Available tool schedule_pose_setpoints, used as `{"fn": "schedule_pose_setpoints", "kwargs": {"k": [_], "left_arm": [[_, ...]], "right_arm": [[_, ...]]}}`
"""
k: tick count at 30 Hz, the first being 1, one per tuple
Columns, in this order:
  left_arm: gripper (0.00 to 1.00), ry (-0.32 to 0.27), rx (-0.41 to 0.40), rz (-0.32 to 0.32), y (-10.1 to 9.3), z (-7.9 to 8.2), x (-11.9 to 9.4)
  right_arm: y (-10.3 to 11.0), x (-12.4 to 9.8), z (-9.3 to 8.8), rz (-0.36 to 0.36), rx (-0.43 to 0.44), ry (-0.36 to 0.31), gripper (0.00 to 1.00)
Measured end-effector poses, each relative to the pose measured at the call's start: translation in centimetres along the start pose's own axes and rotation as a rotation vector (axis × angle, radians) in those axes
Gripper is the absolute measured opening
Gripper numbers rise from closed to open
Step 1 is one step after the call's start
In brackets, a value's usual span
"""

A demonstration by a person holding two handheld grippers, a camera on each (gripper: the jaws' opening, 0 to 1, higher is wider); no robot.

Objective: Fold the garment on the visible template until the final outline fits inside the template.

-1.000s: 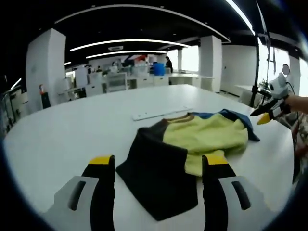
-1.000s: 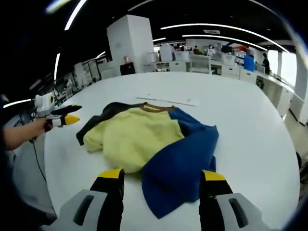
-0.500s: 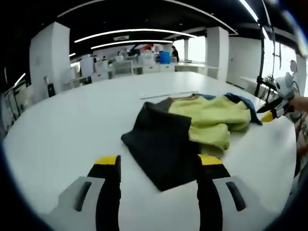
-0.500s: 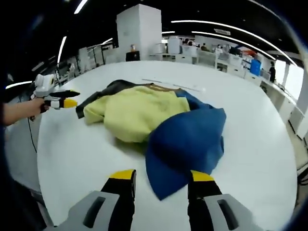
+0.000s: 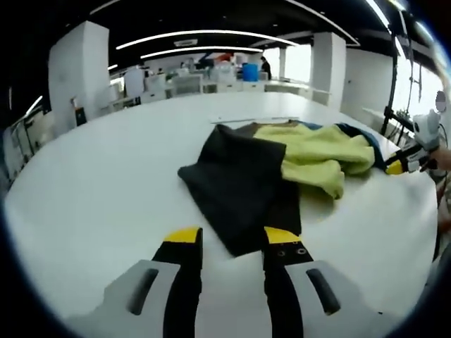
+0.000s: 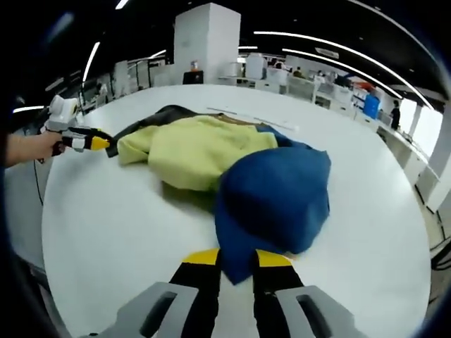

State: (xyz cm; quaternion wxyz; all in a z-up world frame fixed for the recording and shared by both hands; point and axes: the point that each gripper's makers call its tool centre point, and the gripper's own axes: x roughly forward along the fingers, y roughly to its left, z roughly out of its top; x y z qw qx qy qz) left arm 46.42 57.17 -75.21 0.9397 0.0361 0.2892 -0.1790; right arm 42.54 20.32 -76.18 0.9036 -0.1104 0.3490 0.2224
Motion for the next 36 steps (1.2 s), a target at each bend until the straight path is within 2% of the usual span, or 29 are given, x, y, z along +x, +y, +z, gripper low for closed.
{"fn": "schedule_pose_setpoints", "kwargs": {"k": [1, 5, 11, 17, 19, 24, 29, 33, 36], "left_arm": [[0.26, 0.0, -0.035, -0.009, -0.1, -0.1, 0.1], [0.16, -0.003, -0.022, 0.009, 0.5, 0.1, 0.2], [0.01, 0.019, -0.077, 0.007, 0.6, -0.6, 0.5], [0.0, 0.015, -0.094, 0.024, 0.9, -0.4, 0.2], [0.0, 0.001, -0.109, 0.028, 1.0, 0.1, -0.1], [0.0, -0.052, -0.104, 0.055, 1.9, 2.2, -1.1], [0.0, -0.124, -0.119, 0.131, 3.8, 4.9, -2.9], [0.0, -0.158, -0.058, 0.153, 3.9, 6.5, -4.2], [0.0, -0.163, 0.012, 0.158, 2.8, 7.7, -4.8]], "right_arm": [[0.0, 0.1, 0.0, 0.001, 0.0, -0.001, 0.09], [0.0, 0.2, 0.2, -0.007, -0.011, -0.006, 0.0], [0.1, 0.3, 0.3, -0.009, 0.01, -0.009, 0.0], [-0.1, -0.9, 1.3, -0.008, 0.039, -0.038, 0.0], [-0.3, -1.6, 1.9, -0.014, 0.08, -0.058, 0.0], [-1.0, -3.2, 3.4, -0.019, 0.105, -0.097, 0.0], [-2.0, -5.3, 5.4, -0.028, 0.15, -0.155, 0.0], [-3.1, -7.0, 6.5, -0.033, 0.254, -0.183, 0.0], [-4.1, -8.1, 7.0, -0.03, 0.353, -0.19, 0.0]]}}
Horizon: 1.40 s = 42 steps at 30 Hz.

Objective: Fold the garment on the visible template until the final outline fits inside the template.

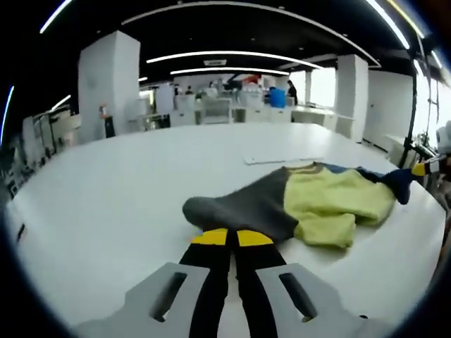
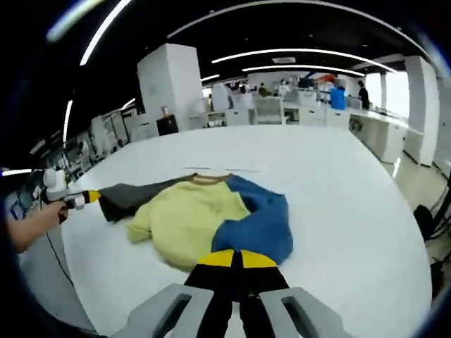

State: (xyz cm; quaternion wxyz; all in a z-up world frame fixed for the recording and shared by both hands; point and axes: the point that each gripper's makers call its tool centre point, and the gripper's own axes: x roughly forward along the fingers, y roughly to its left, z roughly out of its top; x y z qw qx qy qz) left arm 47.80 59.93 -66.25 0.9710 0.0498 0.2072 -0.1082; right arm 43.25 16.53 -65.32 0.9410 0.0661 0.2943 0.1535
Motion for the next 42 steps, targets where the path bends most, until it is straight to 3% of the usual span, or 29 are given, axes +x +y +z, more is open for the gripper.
{"fn": "schedule_pose_setpoints", "kwargs": {"k": [3, 10, 20, 25, 31, 38, 42], "left_arm": [[0.0, -0.006, 0.076, -0.014, -1.1, 0.8, 0.2], [0.0, 0.023, 0.235, -0.149, -6.7, 0.7, 1.7], [0.0, 0.062, 0.273, -0.314, -13.1, -1.4, 4.2], [0.0, 0.111, 0.25, -0.341, -14.3, -3.3, 4.8], [0.02, 0.142, 0.247, -0.365, -14.8, -5.0, 5.0], [0.05, 0.122, 0.247, -0.37, -14.9, -4.7, 4.3], [0.08, 0.123, 0.269, -0.376, -14.6, -4.6, 3.8]], "right_arm": [[-1.7, -0.5, 0.5, -0.041, 0.028, 0.008, 0.0], [-5.9, -1.7, 0.5, -0.149, 0.095, 0.023, 0.0], [-10.8, -1.8, -1.6, -0.261, 0.164, 0.083, 0.0], [-12.9, -1.7, -3.1, -0.308, 0.184, 0.121, 0.0], [-14.4, -1.6, -4.7, -0.349, 0.149, 0.187, 0.0], [-15.8, -1.6, -5.8, -0.391, 0.093, 0.239, 0.0], [-16.6, -1.8, -6.1, -0.42, 0.018, 0.27, 0.0]]}}
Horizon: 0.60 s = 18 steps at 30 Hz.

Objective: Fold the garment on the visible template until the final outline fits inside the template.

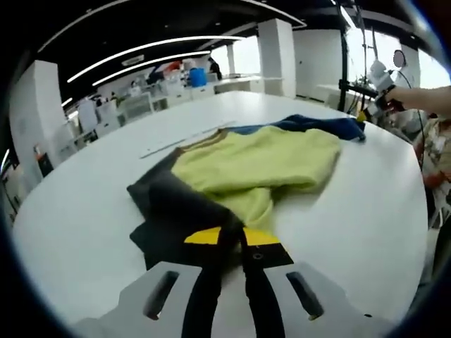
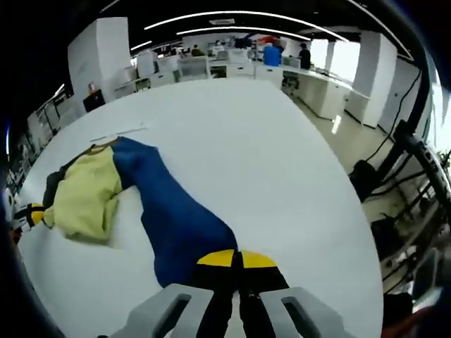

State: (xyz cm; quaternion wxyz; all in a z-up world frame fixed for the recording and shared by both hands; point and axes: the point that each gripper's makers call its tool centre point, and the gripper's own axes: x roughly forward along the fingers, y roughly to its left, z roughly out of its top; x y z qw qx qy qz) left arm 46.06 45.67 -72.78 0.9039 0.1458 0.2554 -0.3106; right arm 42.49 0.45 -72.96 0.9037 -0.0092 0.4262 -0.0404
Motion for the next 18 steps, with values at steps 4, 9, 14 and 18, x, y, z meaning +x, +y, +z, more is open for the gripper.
{"fn": "schedule_pose_setpoints", "kwargs": {"k": [4, 9, 14, 18], "left_arm": [[0.12, 0.007, -0.025, 0.008, 0.6, -0.3, -0.8], [0.18, -0.006, -0.042, 0.009, 1.1, -0.1, -1.9], [0.22, -0.025, -0.06, 0.026, 1.8, 0.5, -3.1], [0.22, -0.035, -0.088, 0.067, 3.1, 0.6, -3.8]], "right_arm": [[-0.1, -0.4, 0.3, -0.012, -0.056, -0.014, 0.0], [-0.4, -1.1, 1.0, -0.028, -0.045, -0.045, 0.23], [0.4, -1.3, 0.8, 0.001, -0.013, -0.044, 0.25], [1.0, -1.2, 0.1, 0.014, 0.017, -0.032, 0.28]]}}
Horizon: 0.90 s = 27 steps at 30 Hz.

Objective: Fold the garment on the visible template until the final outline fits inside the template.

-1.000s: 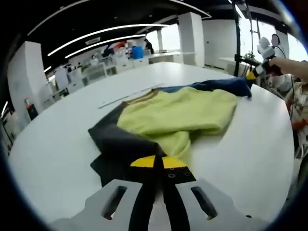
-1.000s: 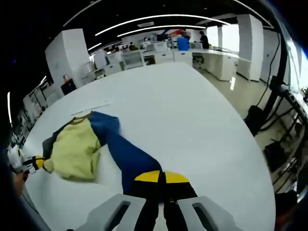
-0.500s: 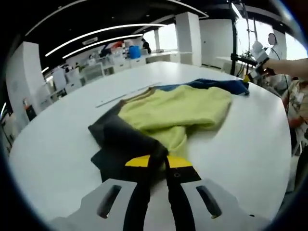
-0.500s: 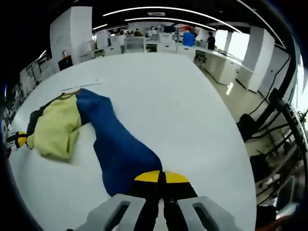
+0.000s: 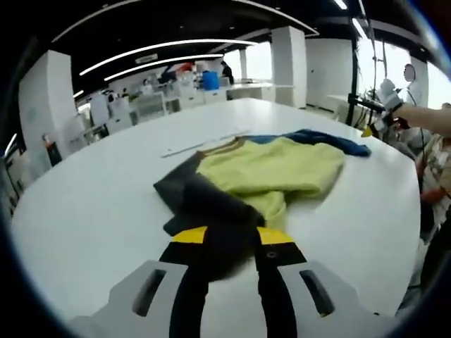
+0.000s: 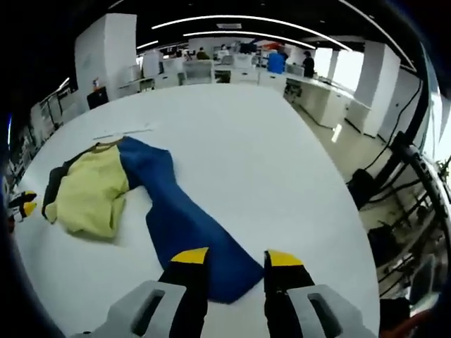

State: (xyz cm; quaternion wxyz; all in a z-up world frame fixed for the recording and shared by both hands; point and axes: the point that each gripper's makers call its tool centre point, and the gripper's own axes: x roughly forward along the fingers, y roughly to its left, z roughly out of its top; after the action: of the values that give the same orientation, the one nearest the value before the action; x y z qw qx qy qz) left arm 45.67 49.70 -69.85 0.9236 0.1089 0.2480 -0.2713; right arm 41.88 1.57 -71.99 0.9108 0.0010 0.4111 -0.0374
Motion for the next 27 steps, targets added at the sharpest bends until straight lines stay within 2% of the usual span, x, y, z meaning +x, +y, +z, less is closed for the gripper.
{"fn": "schedule_pose_setpoints", "kwargs": {"k": [5, 15, 23, 27], "left_arm": [[0.21, 0.019, -0.021, 0.041, 1.5, -0.7, -0.3], [0.2, 0.1, -0.051, 0.141, 4.6, -3.8, 0.1], [0.21, 0.137, -0.143, 0.154, 5.2, -6.1, 1.0], [0.2, 0.136, -0.176, 0.147, 5.1, -6.5, 1.3]], "right_arm": [[0.4, 0.3, -1.0, -0.001, 0.019, 0.005, 0.24], [-0.1, 0.5, -2.7, -0.027, 0.047, 0.037, 0.3], [-0.1, 1.2, -4.1, -0.024, 0.078, 0.064, 0.27], [0.0, 1.4, -4.4, -0.026, 0.105, 0.066, 0.26]]}}
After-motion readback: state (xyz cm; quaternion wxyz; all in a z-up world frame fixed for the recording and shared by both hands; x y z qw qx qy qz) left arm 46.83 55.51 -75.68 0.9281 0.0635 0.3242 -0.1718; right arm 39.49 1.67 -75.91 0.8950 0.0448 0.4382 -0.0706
